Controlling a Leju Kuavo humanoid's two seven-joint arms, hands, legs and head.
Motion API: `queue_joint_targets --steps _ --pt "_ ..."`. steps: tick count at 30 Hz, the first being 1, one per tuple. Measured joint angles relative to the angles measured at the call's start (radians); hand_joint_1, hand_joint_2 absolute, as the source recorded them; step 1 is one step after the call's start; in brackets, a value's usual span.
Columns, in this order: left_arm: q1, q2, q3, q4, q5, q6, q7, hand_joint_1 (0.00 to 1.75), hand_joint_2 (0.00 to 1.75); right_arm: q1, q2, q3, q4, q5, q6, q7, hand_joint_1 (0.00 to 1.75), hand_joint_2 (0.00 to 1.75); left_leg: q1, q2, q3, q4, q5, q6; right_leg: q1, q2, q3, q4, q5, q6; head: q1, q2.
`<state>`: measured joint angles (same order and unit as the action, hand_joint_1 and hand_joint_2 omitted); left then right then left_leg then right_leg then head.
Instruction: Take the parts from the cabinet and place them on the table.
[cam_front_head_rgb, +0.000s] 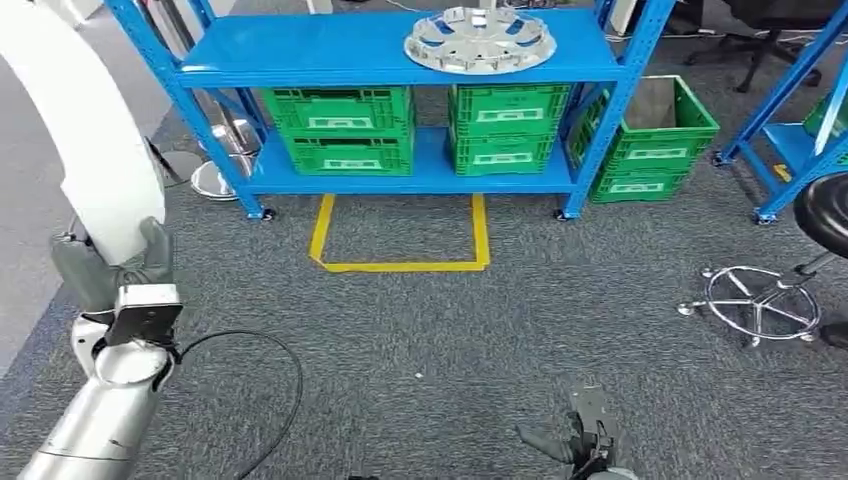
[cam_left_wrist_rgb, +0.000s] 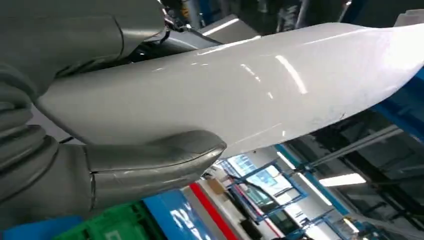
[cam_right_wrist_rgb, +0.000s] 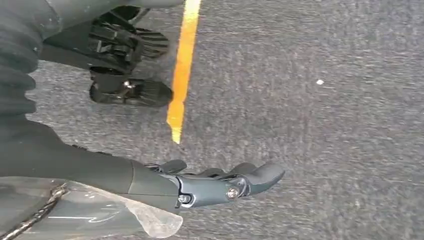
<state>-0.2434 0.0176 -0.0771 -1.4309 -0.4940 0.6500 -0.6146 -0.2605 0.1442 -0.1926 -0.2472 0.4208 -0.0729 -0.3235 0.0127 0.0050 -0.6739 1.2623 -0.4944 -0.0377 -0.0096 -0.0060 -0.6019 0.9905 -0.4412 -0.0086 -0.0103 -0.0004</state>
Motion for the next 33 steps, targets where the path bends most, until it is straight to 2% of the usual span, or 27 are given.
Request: queue_joint_targets --steps 1,2,3,6,7,8,9,11,12,13,14,15,16,17,18,19,21,22,23,24,26,27,28,29,30,32,33 --pt "0.0 0.002 0.002 -0.001 0.001 -0.002 0.0 1.75 1.75 0.0 0.0 -0.001 0.0 0.0 0.0 0.0 0.0 1.75 0.001 0.0 0.06 -0.089 0.029 0.002 -0.001 0.0 -0.005 0.002 0.005 0.004 0.0 0.0" --pt "-0.001 0.003 0.005 -0.003 0.002 -0.002 0.0 1.75 1.75 -0.001 0.0 -0.002 0.0 -0.001 0.0 -0.001 0.0 1.75 0.001 0.0 0.127 -0.194 0.032 0.005 -0.001 0.0 -0.009 0.004 0.008 0.009 0.0 0.0" --pt "-0.004 0.003 0.007 -0.005 0.002 -0.003 0.0 1.75 1.75 -0.002 0.0 -0.003 0.0 -0.002 -0.001 -0.003 0.0 1.75 -0.004 -0.002 0.166 -0.248 0.003 0.011 0.003 0.001 -0.013 0.006 0.013 0.015 0.0 0.0" --pt "-0.008 0.004 0.016 -0.009 0.002 -0.003 0.0 1.75 1.75 -0.002 0.0 -0.004 0.0 -0.005 -0.003 -0.004 0.0 1.75 -0.009 -0.003 0.158 -0.268 -0.004 0.028 0.001 -0.001 -0.024 0.006 0.031 0.036 0.002 0.0" --pt "-0.007 0.004 0.018 -0.009 0.002 -0.003 0.0 1.75 1.75 -0.001 0.0 -0.005 0.0 -0.005 -0.003 -0.004 0.0 1.75 -0.006 -0.002 0.155 -0.276 0.006 0.041 0.004 -0.001 -0.028 0.006 0.036 0.044 0.002 0.0" --pt "-0.009 0.003 0.018 -0.01 0.002 -0.003 0.0 1.75 1.75 -0.001 0.0 -0.005 0.0 -0.005 -0.003 -0.004 0.0 1.75 -0.003 0.002 0.152 -0.28 0.015 0.052 0.0 0.002 -0.046 0.019 0.013 0.046 0.003 0.0" --pt "-0.012 0.003 0.018 -0.011 0.002 -0.003 0.0 1.75 1.75 -0.001 0.0 -0.006 0.0 -0.005 -0.003 -0.005 0.0 1.75 -0.003 0.002 0.146 -0.28 0.02 0.059 0.0 0.003 -0.063 0.065 -0.029 0.047 0.006 0.0" --pt "-0.013 0.005 0.019 -0.011 -0.002 -0.003 0.0 1.75 1.75 0.0 0.0 -0.006 0.0 -0.007 -0.003 -0.007 0.0 1.75 -0.006 0.003 0.131 -0.278 0.03 0.065 -0.001 0.004 -0.126 0.234 -0.113 0.052 0.005 0.0" --pt "-0.013 0.005 0.019 -0.011 -0.004 -0.003 -0.001 1.75 1.75 0.003 0.0 -0.007 0.0 -0.008 -0.003 -0.008 0.0 1.75 -0.008 0.003 0.122 -0.276 0.035 0.066 -0.001 0.004 -0.152 0.307 -0.142 0.053 0.007 0.0" --pt "-0.013 0.005 0.019 -0.011 -0.008 -0.003 -0.003 1.75 1.75 0.005 0.0 -0.007 0.0 -0.008 -0.003 -0.011 0.0 1.75 -0.01 0.003 0.116 -0.275 0.039 0.067 0.0 0.004 -0.156 0.33 -0.145 0.052 0.006 0.0" --pt "-0.013 0.005 0.019 -0.011 -0.011 -0.003 -0.003 1.75 1.75 0.005 0.0 -0.007 0.0 -0.008 -0.003 -0.013 0.0 1.75 -0.012 0.003 0.112 -0.273 0.043 0.066 0.0 0.004 -0.135 0.307 -0.127 0.049 0.006 0.0" --pt "-0.014 0.005 0.019 -0.011 -0.012 -0.003 -0.004 1.75 1.75 0.004 0.0 -0.007 0.0 -0.007 -0.003 -0.015 0.0 1.75 -0.014 0.002 0.109 -0.272 0.044 0.065 0.0 0.004 -0.093 0.244 -0.095 0.045 0.006 0.0" --pt "-0.016 0.005 0.019 -0.011 -0.017 -0.003 -0.004 1.75 1.75 0.003 0.0 -0.007 0.0 -0.007 -0.003 -0.017 0.0 1.75 -0.016 0.002 0.109 -0.271 0.045 0.063 0.001 0.004 -0.03 0.141 -0.055 0.037 0.006 0.0" --pt "-0.018 0.005 0.019 -0.011 -0.02 -0.003 -0.004 1.75 1.75 0.002 0.0 -0.007 0.0 -0.007 -0.003 -0.018 0.0 1.75 -0.018 0.002 0.109 -0.271 0.047 0.061 0.002 0.004 0.025 0.05 -0.03 0.029 0.006 0.0" --pt "-0.021 0.005 0.019 -0.012 -0.021 -0.002 -0.004 1.75 1.75 0.0 -0.002 -0.007 0.0 -0.007 -0.003 -0.018 0.0 1.75 -0.025 0.002 0.103 -0.269 0.049 0.056 0.006 0.003 0.051 0.02 -0.046 0.024 0.005 0.0" --pt "-0.024 0.006 0.019 -0.013 -0.021 -0.001 -0.003 1.75 1.75 -0.001 -0.002 -0.007 0.0 -0.007 -0.004 -0.019 0.0 1.75 -0.024 0.002 0.097 -0.263 0.053 0.051 0.006 0.003 0.049 0.005 -0.045 0.022 0.005 0.0" --pt "-0.024 0.006 0.019 -0.013 -0.023 -0.001 -0.003 1.75 1.75 0.005 -0.002 -0.007 0.0 -0.005 -0.005 -0.018 0.0 1.75 -0.02 0.003 0.091 -0.265 0.061 0.04 0.009 0.006 0.041 0.012 -0.041 0.016 0.005 0.0" --pt "-0.025 0.006 0.019 -0.014 -0.023 -0.001 -0.003 1.75 1.75 0.006 0.0 -0.008 0.0 -0.005 -0.005 -0.018 0.0 1.75 -0.023 0.003 0.09 -0.263 0.061 0.035 0.003 0.005 0.041 0.005 -0.033 0.006 0.006 0.0" --pt "-0.024 0.007 0.019 -0.014 -0.023 -0.001 -0.003 1.75 1.75 0.004 0.0 -0.008 0.0 -0.005 -0.005 -0.019 0.0 1.75 -0.019 -0.001 0.085 -0.252 0.044 0.028 0.0 0.003 0.041 0.001 -0.027 -0.001 0.004 0.0" --pt "-0.026 0.01 0.02 -0.015 -0.023 -0.001 -0.003 1.75 1.75 0.003 0.0 -0.008 0.0 -0.004 -0.005 -0.019 0.0 1.75 -0.018 -0.001 0.071 -0.215 0.011 0.02 0.0 0.003 0.037 0.001 -0.024 -0.006 -0.001 0.0" --pt "-0.025 0.012 0.02 -0.015 -0.023 -0.001 -0.002 1.75 1.75 0.004 0.0 -0.008 0.0 -0.004 -0.005 -0.019 0.0 1.75 -0.012 -0.001 0.007 -0.05 -0.077 0.008 0.001 0.003 0.029 0.002 -0.02 -0.009 -0.001 0.0" --pt "-0.023 0.012 0.02 -0.015 -0.023 -0.001 -0.002 1.75 1.75 0.005 0.0 -0.008 0.0 -0.004 -0.005 -0.019 0.0 1.75 -0.01 -0.001 -0.025 0.029 -0.108 0.005 0.001 0.003 0.024 0.003 -0.017 -0.009 -0.002 0.0" --pt "-0.021 0.012 0.02 -0.015 -0.023 -0.001 -0.002 1.75 1.75 0.007 0.0 -0.008 0.0 -0.004 -0.005 -0.019 0.0 1.75 -0.009 -0.001 -0.035 0.063 -0.112 0.003 0.001 0.003 0.02 0.004 -0.015 -0.008 -0.002 0.0" --pt "-0.021 0.013 0.02 -0.015 -0.023 -0.001 -0.001 1.75 1.75 0.008 0.0 -0.008 0.0 -0.004 -0.005 -0.019 0.0 1.75 -0.008 -0.001 -0.022 0.046 -0.094 0.002 0.001 0.003 0.018 0.005 -0.014 -0.007 -0.002 0.0" --pt "-0.021 0.013 0.02 -0.015 -0.023 -0.001 0.0 1.75 1.75 0.008 0.0 -0.008 0.0 -0.004 -0.005 -0.019 0.0 1.75 -0.007 -0.001 0.017 -0.021 -0.053 0.004 0.001 0.003 0.017 0.007 -0.013 -0.006 -0.002 0.0" --pt "-0.025 0.013 0.02 -0.016 -0.026 -0.001 0.001 1.75 1.75 0.007 0.0 -0.009 0.0 -0.003 -0.005 -0.018 0.0 1.75 -0.007 -0.001 0.115 -0.208 0.03 0.012 0.001 0.004 0.018 0.01 -0.011 -0.003 -0.002 0.0" --pt "-0.027 0.014 0.02 -0.016 -0.028 -0.001 0.003 1.75 1.75 0.006 0.0 -0.009 0.0 -0.002 -0.005 -0.018 0.0 1.75 -0.011 -0.001 0.136 -0.248 0.02 0.019 0.006 0.004 0.014 0.012 -0.009 0.003 -0.001 0.0"
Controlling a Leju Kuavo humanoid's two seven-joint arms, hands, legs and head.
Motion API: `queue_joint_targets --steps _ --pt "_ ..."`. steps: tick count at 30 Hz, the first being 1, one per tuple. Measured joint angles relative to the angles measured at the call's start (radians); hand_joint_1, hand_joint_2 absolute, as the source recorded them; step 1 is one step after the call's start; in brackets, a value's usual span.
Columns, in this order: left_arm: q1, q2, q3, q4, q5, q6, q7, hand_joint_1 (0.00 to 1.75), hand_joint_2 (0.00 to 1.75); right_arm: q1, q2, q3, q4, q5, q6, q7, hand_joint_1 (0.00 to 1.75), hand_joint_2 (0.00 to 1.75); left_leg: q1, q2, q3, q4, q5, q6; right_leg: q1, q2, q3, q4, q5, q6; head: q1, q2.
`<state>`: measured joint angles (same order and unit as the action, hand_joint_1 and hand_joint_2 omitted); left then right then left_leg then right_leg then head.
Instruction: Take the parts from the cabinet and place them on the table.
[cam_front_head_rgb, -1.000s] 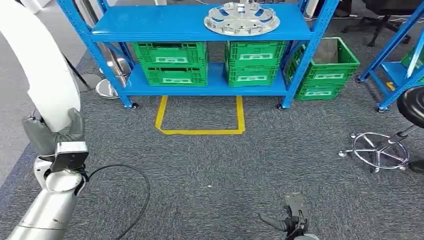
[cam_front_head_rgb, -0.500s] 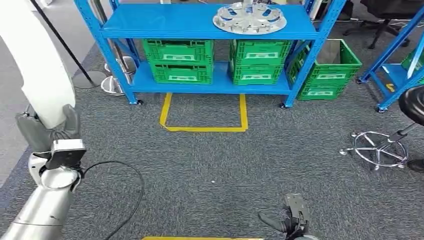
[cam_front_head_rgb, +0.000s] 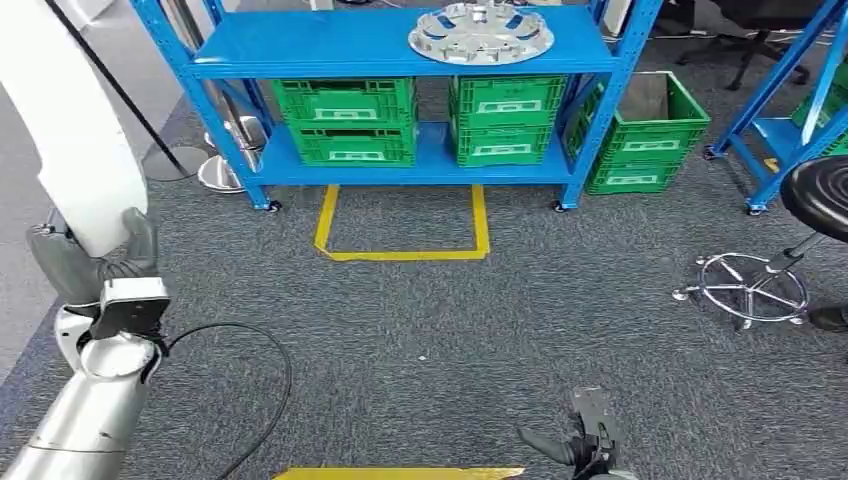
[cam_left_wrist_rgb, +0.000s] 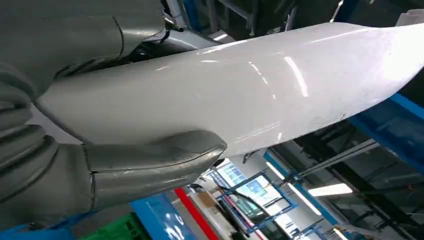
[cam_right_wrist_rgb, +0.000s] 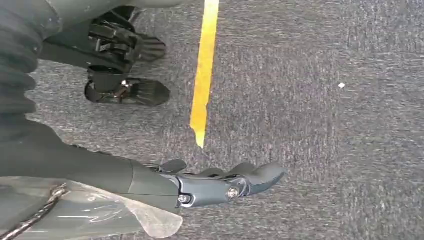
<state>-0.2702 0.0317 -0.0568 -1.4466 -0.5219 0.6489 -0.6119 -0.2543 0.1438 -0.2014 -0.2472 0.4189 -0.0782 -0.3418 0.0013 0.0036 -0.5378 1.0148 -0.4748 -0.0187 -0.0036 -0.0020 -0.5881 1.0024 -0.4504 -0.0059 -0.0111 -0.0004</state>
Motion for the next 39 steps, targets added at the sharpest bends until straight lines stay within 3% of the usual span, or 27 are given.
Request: queue_joint_targets --steps 1,3,4,8,16,17,19,20,21,23,24,25,26,28,29,30,31,34,35,36,37,39 --pt "-0.002 0.0 0.0 0.0 -0.001 0.0 0.001 1.75 1.75 -0.001 0.0 0.0 0.0 0.001 -0.001 0.0 0.0 1.75 -0.001 0.0 0.001 -0.02 0.001 0.004 0.002 0.0 -0.008 0.003 0.003 0.005 0.0 0.0" --pt "0.001 0.0 0.0 0.0 -0.001 0.001 0.002 1.75 1.75 0.002 0.0 0.0 0.0 0.004 -0.006 0.001 0.0 1.75 0.001 0.0 -0.009 -0.021 0.004 0.001 0.004 -0.001 -0.019 0.006 0.003 -0.006 0.0 0.0" --pt "0.001 0.0 0.001 0.0 -0.001 0.002 0.002 1.75 1.75 0.004 0.0 0.0 0.0 0.005 -0.006 0.001 0.0 1.75 -0.001 0.0 -0.012 -0.02 0.006 0.005 0.002 -0.002 -0.02 0.004 0.008 0.001 0.002 0.0" --pt "0.001 0.001 0.003 0.0 -0.002 0.001 0.002 1.75 1.75 0.003 0.0 0.0 0.0 0.009 -0.006 0.001 0.0 1.75 -0.004 0.0 -0.016 -0.02 0.011 0.012 0.0 -0.002 -0.02 -0.003 0.016 0.011 0.001 0.0" --pt "-0.006 0.001 0.008 0.0 -0.004 0.001 0.003 1.75 1.75 0.003 0.0 0.002 0.0 0.031 -0.014 0.0 0.0 1.75 -0.009 0.0 -0.02 -0.018 0.016 0.02 -0.006 -0.002 -0.022 -0.006 0.025 0.023 0.0 0.0" --pt "-0.008 0.003 0.009 0.0 -0.005 0.001 0.004 1.75 1.75 0.003 0.001 0.003 0.0 0.036 -0.017 0.0 0.0 1.75 -0.013 -0.001 -0.027 -0.009 0.015 0.032 -0.012 -0.005 -0.021 -0.012 0.033 0.035 0.0 0.0" --pt "-0.014 0.006 0.012 0.0 -0.01 0.001 0.004 1.75 1.75 0.0 0.003 0.007 0.0 0.046 -0.025 -0.001 0.0 1.75 -0.014 -0.003 -0.024 -0.03 0.028 0.049 -0.009 -0.008 -0.018 -0.02 0.039 0.044 0.0 0.0" --pt "-0.015 0.005 0.013 0.0 -0.011 0.001 0.004 1.75 1.75 0.0 0.003 0.009 0.0 0.051 -0.029 -0.001 0.0 1.75 -0.001 -0.002 -0.013 -0.051 0.044 0.051 -0.009 -0.006 -0.031 -0.012 0.027 0.043 0.0 0.0" --pt "-0.02 0.005 0.013 0.0 -0.011 0.002 0.004 1.75 1.75 -0.001 0.003 0.01 0.0 0.054 -0.031 0.0 0.0 1.75 0.0 -0.006 -0.013 -0.06 0.052 0.056 -0.007 -0.001 -0.042 0.012 -0.001 0.045 0.0 0.0" --pt "-0.023 0.005 0.013 0.001 -0.011 0.001 0.004 1.75 1.75 0.0 0.003 0.014 0.0 0.059 -0.032 0.0 0.0 1.75 0.002 -0.014 -0.024 -0.059 0.056 0.054 -0.01 0.001 -0.109 0.179 -0.092 0.052 0.001 0.0" --pt "-0.022 0.005 0.013 0.003 -0.011 0.001 0.004 1.75 1.75 0.002 0.003 0.016 0.0 0.06 -0.032 0.0 0.0 1.75 0.003 -0.019 -0.029 -0.057 0.058 0.052 -0.013 0.001 -0.141 0.254 -0.124 0.055 0.0 0.0" --pt "-0.021 0.005 0.014 0.005 -0.011 0.001 0.004 1.75 1.75 0.004 0.003 0.017 0.0 0.06 -0.034 0.0 0.0 1.75 0.006 -0.026 -0.035 -0.054 0.061 0.048 -0.016 0.001 -0.156 0.295 -0.135 0.059 0.001 0.0" --pt "-0.021 0.005 0.014 0.006 -0.011 0.001 0.004 1.75 1.75 0.006 0.003 0.017 0.0 0.06 -0.034 0.0 0.0 1.75 0.01 -0.036 -0.039 -0.052 0.063 0.044 -0.02 0.001 -0.144 0.283 -0.121 0.062 0.001 0.0" --pt "-0.021 0.005 0.014 0.007 -0.011 0.001 0.004 1.75 1.75 0.007 0.003 0.018 0.0 0.06 -0.035 0.0 0.0 1.75 0.022 -0.059 -0.048 -0.038 0.061 0.028 -0.032 0.008 -0.052 0.129 -0.046 0.073 0.001 0.0" --pt "-0.022 0.004 0.013 0.007 -0.011 0.002 0.004 1.75 1.75 0.007 0.003 0.018 0.0 0.06 -0.035 0.0 0.0 1.75 0.027 -0.069 -0.054 -0.024 0.056 0.017 -0.041 0.034 -0.001 0.041 -0.018 0.081 0.002 0.0" --pt "-0.022 0.003 0.013 0.006 -0.012 0.002 0.004 1.75 1.75 0.005 0.003 0.018 0.0 0.06 -0.036 0.001 0.0 1.75 0.026 -0.076 -0.067 -0.015 0.053 0.006 -0.04 0.081 0.017 0.019 -0.055 0.086 0.004 0.0" --pt "-0.023 0.005 0.014 0.008 -0.012 0.002 0.006 1.75 1.75 0.005 0.005 0.019 0.0 0.06 -0.036 0.001 0.0 1.75 0.025 -0.085 -0.078 0.004 0.052 -0.001 -0.04 0.067 0.017 0.019 -0.045 0.062 0.004 0.0" --pt "-0.021 0.006 0.014 0.008 -0.013 0.003 0.006 1.75 1.75 0.01 0.006 0.021 0.0 0.06 -0.037 0.002 0.0 1.75 0.03 -0.108 -0.085 -0.003 0.065 -0.016 -0.032 0.039 0.01 0.035 -0.044 0.04 0.004 0.0" --pt "-0.02 0.008 0.015 0.008 -0.013 0.003 0.006 1.75 1.75 0.009 0.008 0.022 0.0 0.06 -0.037 0.001 0.0 1.75 0.03 -0.088 -0.088 0.004 0.058 -0.018 -0.036 0.027 0.01 0.032 -0.042 0.03 0.004 0.0" --pt "-0.024 0.011 0.015 0.008 -0.015 0.004 0.007 1.75 1.75 0.008 0.008 0.023 0.0 0.06 -0.038 0.0 0.0 1.75 0.024 -0.043 -0.101 0.034 0.036 -0.02 -0.033 0.017 0.01 0.032 -0.041 0.021 -0.001 0.0" --pt "-0.027 0.01 0.015 0.008 -0.016 0.004 0.007 1.75 1.75 0.009 0.008 0.024 0.0 0.06 -0.039 0.0 0.0 1.75 0.024 -0.023 -0.129 0.101 -0.004 -0.022 -0.029 0.005 0.009 0.032 -0.041 0.016 -0.006 0.0" --pt "-0.025 0.01 0.015 0.008 -0.019 0.004 0.008 1.75 1.75 0.012 0.008 0.024 0.0 0.06 -0.04 0.0 0.0 1.75 0.025 -0.011 -0.202 0.273 -0.083 -0.022 -0.021 -0.022 0.005 0.032 -0.04 0.01 -0.006 0.0"
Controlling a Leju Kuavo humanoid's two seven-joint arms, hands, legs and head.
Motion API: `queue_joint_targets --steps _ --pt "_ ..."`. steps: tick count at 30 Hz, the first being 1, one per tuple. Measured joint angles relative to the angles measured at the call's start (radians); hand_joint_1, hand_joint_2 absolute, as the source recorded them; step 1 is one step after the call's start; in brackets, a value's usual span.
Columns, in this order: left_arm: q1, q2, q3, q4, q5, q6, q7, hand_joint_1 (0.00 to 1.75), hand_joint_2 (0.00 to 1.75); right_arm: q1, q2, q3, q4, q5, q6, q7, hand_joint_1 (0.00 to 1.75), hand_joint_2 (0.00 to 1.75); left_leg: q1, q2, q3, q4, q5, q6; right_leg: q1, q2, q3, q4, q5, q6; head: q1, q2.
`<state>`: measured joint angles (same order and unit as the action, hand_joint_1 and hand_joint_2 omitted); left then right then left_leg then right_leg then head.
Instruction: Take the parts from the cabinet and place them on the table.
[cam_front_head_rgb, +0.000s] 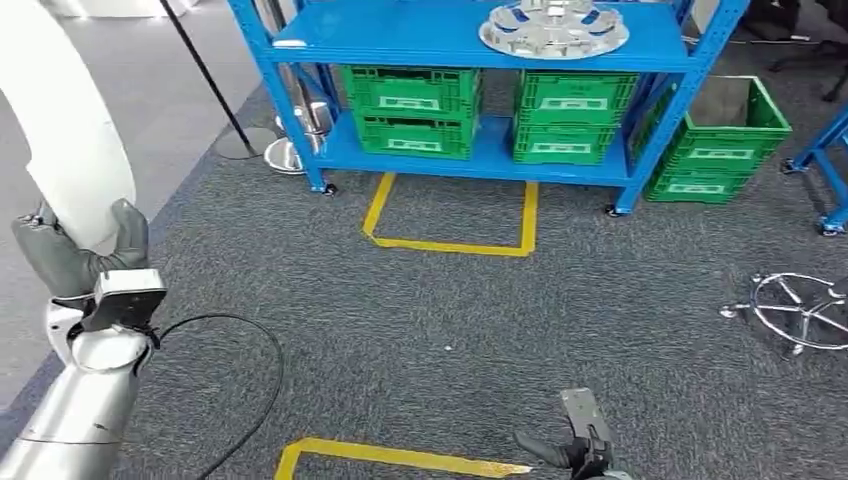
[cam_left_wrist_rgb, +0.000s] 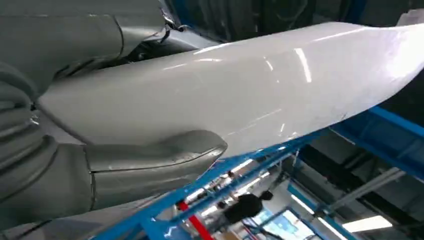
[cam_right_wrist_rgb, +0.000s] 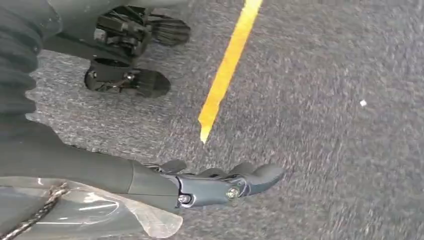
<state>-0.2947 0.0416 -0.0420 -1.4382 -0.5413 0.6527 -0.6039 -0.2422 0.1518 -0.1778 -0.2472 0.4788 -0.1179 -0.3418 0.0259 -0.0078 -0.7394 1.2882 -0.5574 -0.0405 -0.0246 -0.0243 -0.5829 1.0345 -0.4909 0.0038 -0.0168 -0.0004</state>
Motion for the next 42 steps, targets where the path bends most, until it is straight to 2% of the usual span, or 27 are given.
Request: queue_joint_targets --steps 2,4,5,6,7,10,11,12,13,15,17,19,20,21,22,25,26,27,29,31,32,33,35,36,37,41,42 --pt "0.003 0.0 0.0 0.0 -0.002 0.0 0.002 1.75 1.75 0.001 0.0 0.0 0.0 0.0 0.0 0.0 0.0 1.75 -0.001 0.0 -0.013 0.047 -0.003 0.006 0.007 -0.026 -0.002 0.0 0.001 -0.002 0.0 0.0" --pt "0.003 0.0 0.0 0.0 -0.003 0.0 0.002 1.75 1.75 -0.001 0.0 0.0 0.0 0.0 0.0 0.0 0.0 1.75 -0.009 0.009 0.065 -0.087 0.068 0.023 0.014 -0.051 -0.001 0.0 0.0 -0.003 0.0 0.0" --pt "0.002 0.0 0.0 0.0 -0.003 0.001 0.002 1.75 1.75 -0.002 0.0 0.001 0.0 0.0 0.0 0.0 0.0 1.75 -0.019 0.038 0.119 -0.184 0.106 0.038 0.016 -0.062 0.001 0.0 0.0 -0.003 0.0 0.0" --pt "0.0 0.001 0.0 0.0 -0.005 0.004 0.003 1.75 1.75 -0.003 0.001 0.001 0.0 0.0 0.0 0.0 0.0 1.75 -0.036 0.102 0.15 -0.246 0.1 0.053 0.017 -0.074 0.003 -0.001 0.0 -0.003 0.002 0.0" --pt "-0.004 0.0 0.0 0.0 -0.007 0.007 0.005 1.75 1.75 -0.003 0.001 0.001 0.0 0.0 0.0 0.0 0.0 1.75 -0.043 0.11 0.153 -0.262 0.098 0.056 0.024 -0.087 0.0 0.0 -0.001 0.0 -0.001 0.0" --pt "-0.002 0.004 0.002 0.0 -0.011 0.015 0.008 1.75 1.75 -0.002 0.003 0.002 0.0 0.0 0.0 0.0 0.0 1.75 -0.046 0.068 0.14 -0.262 0.105 0.062 0.024 -0.127 0.006 -0.009 0.002 0.009 0.0 0.0" --pt "0.0 0.004 0.003 -0.001 -0.011 0.015 0.01 1.75 1.75 -0.004 0.004 0.002 -0.001 0.0 0.0 0.0 0.0 1.75 -0.034 0.053 0.151 -0.281 0.118 0.067 0.024 -0.117 0.003 -0.006 -0.006 0.019 0.0 0.0" --pt "-0.002 0.003 0.003 -0.002 -0.011 0.017 0.01 1.75 1.75 -0.007 0.004 0.002 -0.001 0.0 0.0 -0.001 0.0 1.75 -0.031 0.042 0.151 -0.287 0.124 0.07 0.017 -0.041 -0.007 0.015 -0.024 0.024 0.003 0.0" --pt "-0.005 0.002 0.003 -0.002 -0.011 0.018 0.01 1.75 1.75 -0.007 0.004 0.002 0.0 0.0 -0.001 -0.001 0.0 1.75 -0.029 0.03 0.148 -0.287 0.127 0.074 0.016 0.002 -0.034 0.075 -0.06 0.025 0.003 0.0" --pt "-0.002 0.0 0.003 -0.002 -0.011 0.018 0.01 1.75 1.75 0.001 0.003 0.002 0.0 0.0 -0.001 0.0 0.0 1.75 -0.029 0.002 0.141 -0.286 0.13 0.078 0.015 0.023 -0.113 0.239 -0.129 0.03 0.006 0.0" --pt "0.002 -0.001 0.003 -0.002 -0.013 0.02 0.01 1.75 1.75 0.006 0.003 0.002 0.0 0.0 -0.001 0.0 0.0 1.75 -0.029 -0.031 0.136 -0.285 0.134 0.077 0.015 0.024 -0.149 0.297 -0.128 0.032 0.006 0.0" --pt "0.003 -0.001 0.003 -0.002 -0.016 0.025 0.01 1.75 1.75 0.004 0.002 0.002 0.0 0.0 -0.001 0.0 0.0 1.75 -0.028 -0.064 0.137 -0.281 0.134 0.075 0.013 0.028 -0.095 0.177 -0.042 0.03 0.006 0.0" --pt "0.002 -0.001 0.003 -0.002 -0.017 0.028 0.011 1.75 1.75 0.002 0.002 0.002 0.0 0.0 0.0 0.0 0.0 1.75 -0.027 -0.078 0.137 -0.276 0.132 0.072 0.011 0.049 -0.049 0.079 0.007 0.029 0.007 0.0" --pt "0.002 -0.001 0.003 -0.002 -0.02 0.031 0.011 1.75 1.75 0.001 0.001 0.002 0.0 0.0 0.0 0.0 0.0 1.75 -0.024 -0.088 0.132 -0.27 0.129 0.067 0.003 0.113 -0.02 0.016 0.015 0.028 0.006 0.0" --pt "-0.001 0.0 0.004 -0.002 -0.025 0.034 0.011 1.75 1.75 0.001 0.001 0.002 0.0 0.0 0.0 0.0 0.0 1.75 -0.029 -0.103 0.12 -0.258 0.129 0.059 -0.004 0.135 0.002 -0.009 0.003 0.027 0.004 0.0" --pt "0.004 0.003 0.006 -0.002 -0.031 0.039 0.013 1.75 1.75 0.003 0.0 0.002 0.0 0.0 0.001 0.0 0.0 1.75 -0.017 -0.143 0.106 -0.268 0.143 0.037 0.006 0.098 -0.004 -0.003 0.005 0.016 0.006 0.0" --pt "0.004 0.007 0.008 -0.002 -0.034 0.039 0.014 1.75 1.75 0.0 0.002 0.002 0.0 0.0 0.001 0.0 0.0 1.75 -0.02 -0.159 0.105 -0.268 0.144 0.032 -0.004 0.082 0.001 -0.014 0.011 0.006 0.006 0.0" --pt "0.005 0.009 0.008 -0.002 -0.035 0.04 0.014 1.75 1.75 -0.004 0.003 0.002 -0.001 -0.001 0.0 0.0 0.0 1.75 -0.026 -0.111 0.098 -0.253 0.13 0.028 -0.004 0.069 0.005 -0.019 0.013 0.001 0.003 0.0" --pt "-0.005 0.013 0.01 -0.001 -0.037 0.041 0.014 1.75 1.75 0.0 0.003 0.002 0.0 0.0 0.002 -0.001 0.0 1.75 -0.024 -0.025 0.039 -0.126 0.062 0.016 -0.001 0.039 0.008 -0.019 0.011 -0.005 -0.016 0.0" --pt "0.002 0.012 0.009 0.0 -0.042 0.042 0.015 1.75 1.75 0.004 0.002 0.001 0.0 0.0 0.002 0.0 0.0 1.75 -0.017 0.0 -0.034 0.022 0.009 0.009 0.001 0.007 0.008 -0.019 0.008 -0.007 -0.017 0.0" --pt "0.005 0.014 0.01 0.001 -0.042 0.042 0.017 1.75 1.75 0.005 0.001 0.001 0.0 0.0 0.001 0.0 0.0 1.75 -0.014 0.002 -0.042 0.038 0.014 0.006 0.001 -0.009 0.009 -0.019 0.006 -0.006 -0.018 0.0" --pt "0.006 0.014 0.011 0.002 -0.042 0.043 0.018 1.75 1.75 0.004 0.001 0.001 0.0 0.0 0.001 0.0 0.0 1.75 -0.012 0.004 -0.024 0.006 0.042 0.006 0.001 -0.023 0.011 -0.019 0.004 -0.006 -0.018 0.0" --pt "0.006 0.016 0.013 0.002 -0.043 0.043 0.018 1.75 1.75 0.001 0.001 0.002 0.0 0.001 0.002 0.0 0.0 1.75 -0.014 0.028 0.071 -0.172 0.13 0.011 0.001 -0.05 0.02 -0.019 -0.001 -0.001 -0.018 0.0" --pt "0.005 0.018 0.014 0.002 -0.044 0.043 0.018 1.75 1.75 0.0 0.002 0.002 0.0 0.001 0.002 0.0 0.0 1.75 -0.018 0.072 0.114 -0.253 0.151 0.016 0.003 -0.06 0.025 -0.019 -0.005 0.004 -0.018 0.0" --pt "0.005 0.018 0.015 0.002 -0.044 0.043 0.019 1.75 1.75 -0.001 0.002 0.002 0.0 0.002 0.002 0.0 0.0 1.75 -0.036 0.107 0.123 -0.267 0.132 0.026 0.012 -0.069 0.025 -0.019 -0.009 0.011 -0.018 0.0" --pt "0.036 0.033 0.037 -0.006 -0.044 0.046 0.026 1.75 1.75 -0.001 0.008 0.004 -0.001 0.016 0.001 -0.001 0.0 1.75 -0.033 0.048 0.118 -0.278 0.139 0.052 0.013 -0.112 0.043 -0.029 -0.016 0.032 -0.018 0.0" --pt "0.059 0.039 0.048 -0.018 -0.039 0.047 0.028 1.75 1.75 -0.003 0.01 0.006 -0.001 0.027 -0.002 0.0 0.0 1.75 -0.026 0.037 0.124 -0.284 0.143 0.057 0.008 -0.065 0.031 -0.018 -0.03 0.037 -0.014 0.0"
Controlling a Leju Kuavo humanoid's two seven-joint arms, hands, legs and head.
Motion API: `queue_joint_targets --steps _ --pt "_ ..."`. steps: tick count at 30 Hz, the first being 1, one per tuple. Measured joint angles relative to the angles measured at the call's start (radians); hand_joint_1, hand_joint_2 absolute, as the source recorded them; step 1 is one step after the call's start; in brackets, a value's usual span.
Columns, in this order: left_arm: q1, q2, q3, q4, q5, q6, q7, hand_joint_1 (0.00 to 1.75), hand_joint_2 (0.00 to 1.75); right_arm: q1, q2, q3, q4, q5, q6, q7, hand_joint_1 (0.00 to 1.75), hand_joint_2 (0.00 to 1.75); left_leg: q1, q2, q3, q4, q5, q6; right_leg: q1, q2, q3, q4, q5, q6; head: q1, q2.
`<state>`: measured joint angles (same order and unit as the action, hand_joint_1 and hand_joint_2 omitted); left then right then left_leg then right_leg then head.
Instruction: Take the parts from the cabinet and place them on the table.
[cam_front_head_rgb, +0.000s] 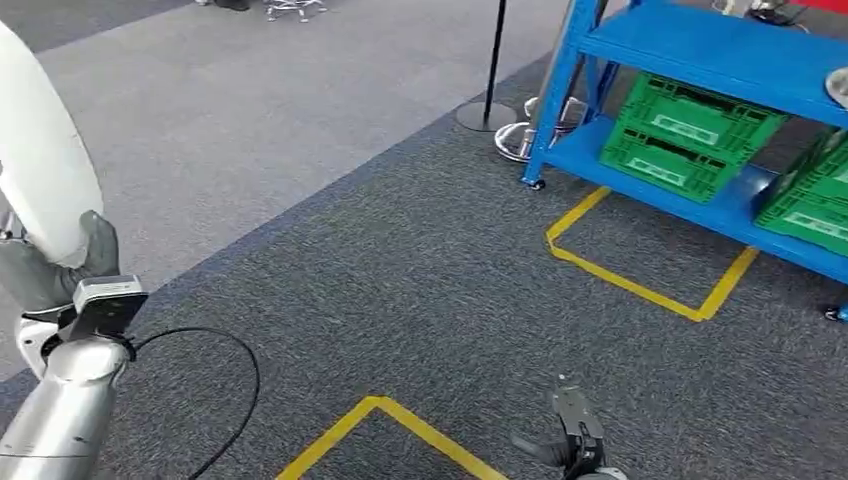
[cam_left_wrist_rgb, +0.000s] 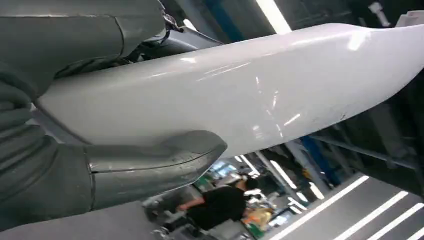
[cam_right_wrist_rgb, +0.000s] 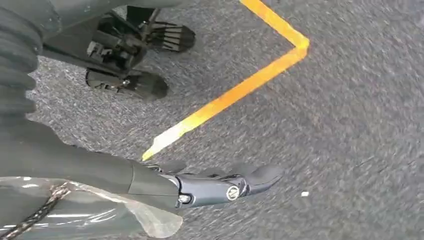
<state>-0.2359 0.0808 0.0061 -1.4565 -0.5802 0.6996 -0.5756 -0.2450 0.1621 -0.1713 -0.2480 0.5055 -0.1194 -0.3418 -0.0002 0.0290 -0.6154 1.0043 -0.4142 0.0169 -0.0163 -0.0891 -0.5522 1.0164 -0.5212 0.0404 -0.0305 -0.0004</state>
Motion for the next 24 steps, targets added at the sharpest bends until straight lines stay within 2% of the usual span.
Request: queue_joint_targets --steps 1,2,3,4,5,6,7,8,9,10,11,12,13,14,15,16,17,18,19,20,21,22,23,24 --pt "0.022 0.01 0.018 -0.018 0.02 0.002 -0.007 1.75 1.75 0.0 0.01 0.006 0.0 0.013 -0.002 0.001 0.0 1.75 0.002 -0.007 0.0 -0.001 0.0 0.007 -0.002 0.05 -0.019 0.04 -0.028 -0.003 0.003 0.0" --pt "0.051 0.019 0.043 -0.036 0.052 -0.001 -0.023 1.75 1.75 0.002 0.016 0.014 0.0 0.026 -0.007 0.009 0.0 1.75 0.002 -0.016 -0.001 -0.001 0.0 0.011 -0.001 0.074 -0.056 0.118 -0.068 -0.004 0.008 0.0" --pt "0.087 0.028 0.067 -0.05 0.084 -0.003 -0.042 1.75 1.75 0.007 0.023 0.021 0.0 0.036 -0.014 0.016 0.0 1.75 0.0 -0.026 -0.001 -0.001 -0.002 0.013 -0.001 0.085 -0.104 0.214 -0.108 -0.004 0.009 0.0" --pt "0.118 0.04 0.099 -0.062 0.116 -0.012 -0.063 1.75 1.75 0.01 0.032 0.027 0.001 0.046 -0.019 0.025 0.0 1.75 -0.002 -0.038 -0.001 0.0 -0.003 0.014 -0.001 0.086 -0.141 0.282 -0.127 -0.005 0.009 0.0" --pt "0.147 0.05 0.129 -0.071 0.144 -0.025 -0.086 1.75 1.75 0.012 0.041 0.034 0.002 0.054 -0.026 0.033 0.0 1.75 -0.003 -0.054 0.0 0.0 -0.003 0.014 0.0 0.086 -0.16 0.308 -0.122 -0.006 0.008 0.0" --pt "0.171 0.057 0.161 -0.079 0.166 -0.037 -0.102 1.75 1.75 0.011 0.051 0.042 0.002 0.064 -0.031 0.042 0.0 1.75 -0.003 -0.071 0.0 0.0 -0.003 0.014 0.0 0.087 -0.156 0.285 -0.092 -0.009 0.01 0.0" --pt "0.189 0.065 0.2 -0.085 0.185 -0.05 -0.112 1.75 1.75 0.007 0.061 0.052 0.002 0.073 -0.035 0.051 0.0 1.75 -0.002 -0.089 0.001 0.002 -0.005 0.012 0.0 0.092 -0.131 0.219 -0.043 -0.014 0.009 0.0" --pt "0.201 0.073 0.232 -0.087 0.194 -0.06 -0.115 1.75 1.75 0.001 0.068 0.059 0.002 0.08 -0.035 0.059 0.0 1.75 -0.002 -0.105 0.002 0.004 -0.006 0.01 0.0 0.106 -0.094 0.132 0.006 -0.02 0.01 0.0" --pt "0.209 0.08 0.26 -0.087 0.2 -0.066 -0.118 1.75 1.75 -0.006 0.074 0.066 0.002 0.082 -0.034 0.064 0.0 1.75 -0.001 -0.122 0.002 0.009 -0.008 0.006 -0.002 0.143 -0.053 0.042 0.048 -0.027 0.009 0.0" --pt "0.214 0.085 0.285 -0.087 0.204 -0.072 -0.12 1.75 1.75 -0.012 0.077 0.072 0.002 0.083 -0.033 0.071 0.0 1.75 -0.002 -0.133 -0.002 0.011 -0.01 -0.001 -0.007 0.186 -0.042 0.021 0.024 -0.032 0.005 0.0" --pt "0.213 0.094 0.303 -0.087 0.205 -0.074 -0.12 1.75 1.75 -0.016 0.086 0.075 0.002 0.083 -0.033 0.073 0.0 1.75 0.004 -0.154 -0.009 0.018 -0.01 -0.007 -0.008 0.181 -0.03 0.004 0.026 -0.027 0.005 0.0" --pt "0.217 0.097 0.313 -0.087 0.206 -0.074 -0.122 1.75 1.75 -0.017 0.087 0.078 0.002 0.084 -0.033 0.076 0.0 1.75 0.01 -0.166 -0.012 0.013 -0.006 -0.015 -0.001 0.167 -0.023 0.004 0.026 -0.029 0.008 0.0" --pt "0.225 0.103 0.325 -0.087 0.206 -0.074 -0.122 1.75 1.75 -0.02 0.09 0.08 0.002 0.085 -0.033 0.077 0.0 1.75 0.015 -0.183 -0.013 0.008 -0.001 -0.024 0.004 0.154 -0.019 0.005 0.026 -0.032 0.007 0.0" --pt "0.233 0.108 0.34 -0.087 0.204 -0.074 -0.122 1.75 1.75 -0.025 0.095 0.082 0.002 0.085 -0.033 0.077 0.0 1.75 0.014 -0.197 -0.013 0.006 0.001 -0.033 0.001 0.141 -0.014 -0.003 0.03 -0.039 0.007 0.0" --pt "0.241 0.113 0.35 -0.087 0.201 -0.074 -0.122 1.75 1.75 -0.029 0.099 0.086 0.002 0.085 -0.033 0.077 0.0 1.75 0.016 -0.159 -0.016 0.018 -0.007 -0.034 -0.004 0.128 -0.006 -0.014 0.036 -0.045 0.005 0.0" --pt "0.237 0.118 0.362 -0.087 0.201 -0.074 -0.122 1.75 1.75 -0.032 0.105 0.089 0.002 0.085 -0.033 0.074 0.0 1.75 0.01 -0.092 -0.033 0.057 -0.03 -0.042 -0.004 0.115 0.001 -0.019 0.036 -0.05 0.001 0.0" --pt "0.231 0.118 0.368 -0.086 0.199 -0.074 -0.122 1.75 1.75 -0.033 0.105 0.091 0.002 0.085 -0.031 0.074 0.0 1.75 0.011 -0.061 -0.066 0.121 -0.064 -0.048 -0.003 0.1 0.004 -0.019 0.034 -0.052 -0.002 0.0" --pt "0.229 0.118 0.374 -0.084 0.195 -0.074 -0.122 1.75 1.75 -0.033 0.106 0.094 0.002 0.085 -0.03 0.075 0.0 1.75 0.014 -0.046 -0.107 0.206 -0.1 -0.053 -0.002 0.085 0.006 -0.019 0.031 -0.055 -0.002 0.0" --pt "0.23 0.119 0.381 -0.081 0.193 -0.077 -0.122 1.75 1.75 -0.033 0.106 0.095 0.002 0.086 -0.028 0.076 0.0 1.75 0.018 -0.039 -0.145 0.279 -0.125 -0.058 -0.002 0.07 0.007 -0.019 0.028 -0.054 -0.002 0.0" --pt "0.228 0.122 0.386 -0.077 0.193 -0.081 -0.122 1.75 1.75 -0.033 0.107 0.096 0.002 0.086 -0.027 0.077 0.0 1.75 0.022 -0.038 -0.165 0.314 -0.128 -0.061 -0.002 0.056 0.008 -0.018 0.027 -0.053 -0.003 0.0" --pt "0.226 0.126 0.391 -0.072 0.192 -0.082 -0.122 1.75 1.75 -0.034 0.11 0.097 0.002 0.086 -0.027 0.078 0.0 1.75 0.026 -0.036 -0.159 0.3 -0.108 -0.065 -0.002 0.042 0.01 -0.018 0.024 -0.051 -0.002 0.0" --pt "0.222 0.131 0.395 -0.068 0.19 -0.084 -0.122 1.75 1.75 -0.036 0.112 0.098 0.002 0.086 -0.026 0.078 0.0 1.75 0.03 -0.032 -0.132 0.247 -0.072 -0.068 -0.002 0.028 0.014 -0.018 0.02 -0.049 -0.002 0.0" --pt "0.215 0.137 0.4 -0.064 0.187 -0.085 -0.122 1.75 1.75 -0.039 0.115 0.099 0.002 0.086 -0.026 0.078 0.0 1.75 0.032 -0.02 -0.082 0.152 -0.024 -0.07 -0.003 0.014 0.02 -0.018 0.015 -0.044 -0.002 0.0" --pt "0.207 0.141 0.404 -0.06 0.183 -0.085 -0.122 1.75 1.75 -0.043 0.117 0.1 0.002 0.086 -0.026 0.078 0.0 1.75 0.033 0.019 -0.03 0.059 0.016 -0.072 -0.003 0.003 0.027 -0.018 0.01 -0.037 -0.003 0.0"
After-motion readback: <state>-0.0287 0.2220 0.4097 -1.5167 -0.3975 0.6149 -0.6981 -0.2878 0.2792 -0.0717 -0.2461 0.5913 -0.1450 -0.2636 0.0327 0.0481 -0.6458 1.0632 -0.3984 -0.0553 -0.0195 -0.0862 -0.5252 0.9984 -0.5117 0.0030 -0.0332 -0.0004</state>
